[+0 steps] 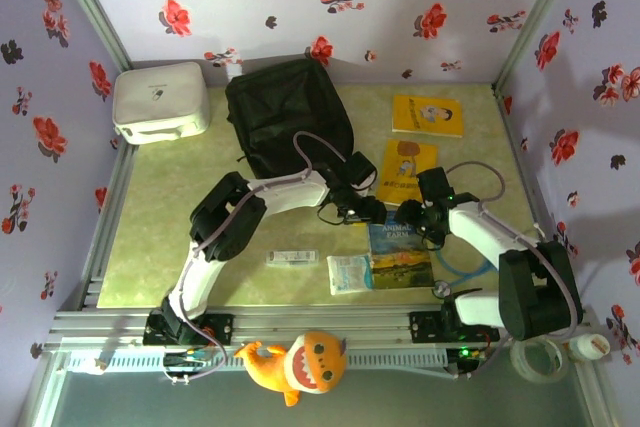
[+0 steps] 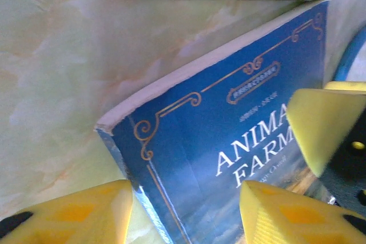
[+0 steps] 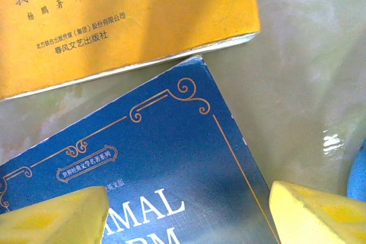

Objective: Pack the student bag
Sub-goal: Pick up the book from the middle-right of the table.

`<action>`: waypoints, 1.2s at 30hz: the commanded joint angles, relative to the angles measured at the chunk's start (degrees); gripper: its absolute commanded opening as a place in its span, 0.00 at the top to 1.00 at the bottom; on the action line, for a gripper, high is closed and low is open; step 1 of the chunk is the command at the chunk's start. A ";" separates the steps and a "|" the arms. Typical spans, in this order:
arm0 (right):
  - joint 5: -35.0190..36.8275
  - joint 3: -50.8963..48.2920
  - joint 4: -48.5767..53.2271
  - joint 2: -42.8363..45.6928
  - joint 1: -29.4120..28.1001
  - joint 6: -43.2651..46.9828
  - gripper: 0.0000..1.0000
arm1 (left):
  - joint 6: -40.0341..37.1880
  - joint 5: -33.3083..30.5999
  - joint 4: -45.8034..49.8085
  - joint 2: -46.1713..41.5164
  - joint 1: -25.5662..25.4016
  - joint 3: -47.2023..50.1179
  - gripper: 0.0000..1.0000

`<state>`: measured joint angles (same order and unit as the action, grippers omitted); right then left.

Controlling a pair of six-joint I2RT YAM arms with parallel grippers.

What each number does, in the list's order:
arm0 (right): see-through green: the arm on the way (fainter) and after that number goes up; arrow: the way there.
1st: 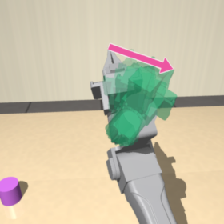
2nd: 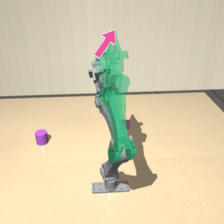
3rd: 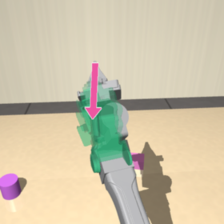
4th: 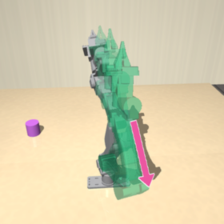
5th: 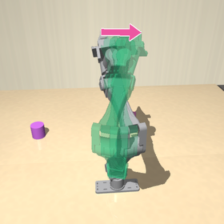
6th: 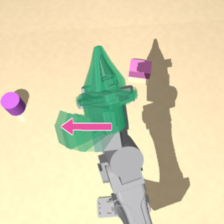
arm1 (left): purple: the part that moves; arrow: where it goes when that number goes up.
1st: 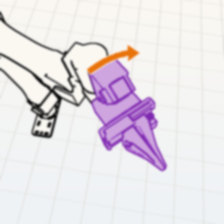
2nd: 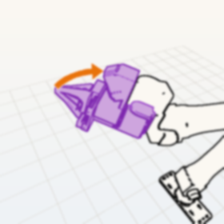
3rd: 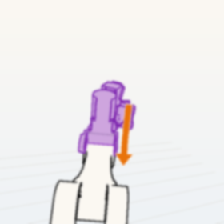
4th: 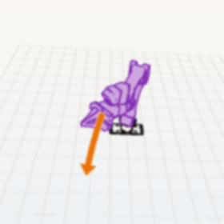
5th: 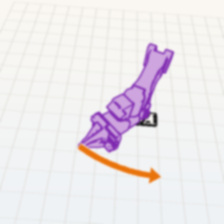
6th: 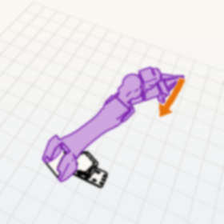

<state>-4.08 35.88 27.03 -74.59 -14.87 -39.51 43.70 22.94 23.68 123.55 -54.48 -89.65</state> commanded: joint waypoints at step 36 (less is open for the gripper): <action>-8.76 -4.15 -8.20 0.23 -0.07 -7.58 0.35 | 5.83 10.09 -13.59 -2.06 2.51 3.08 0.72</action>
<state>-6.94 33.10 21.06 -73.47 -14.24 -45.50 49.39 28.71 14.04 120.55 -51.35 -85.73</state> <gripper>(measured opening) 0.648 0.285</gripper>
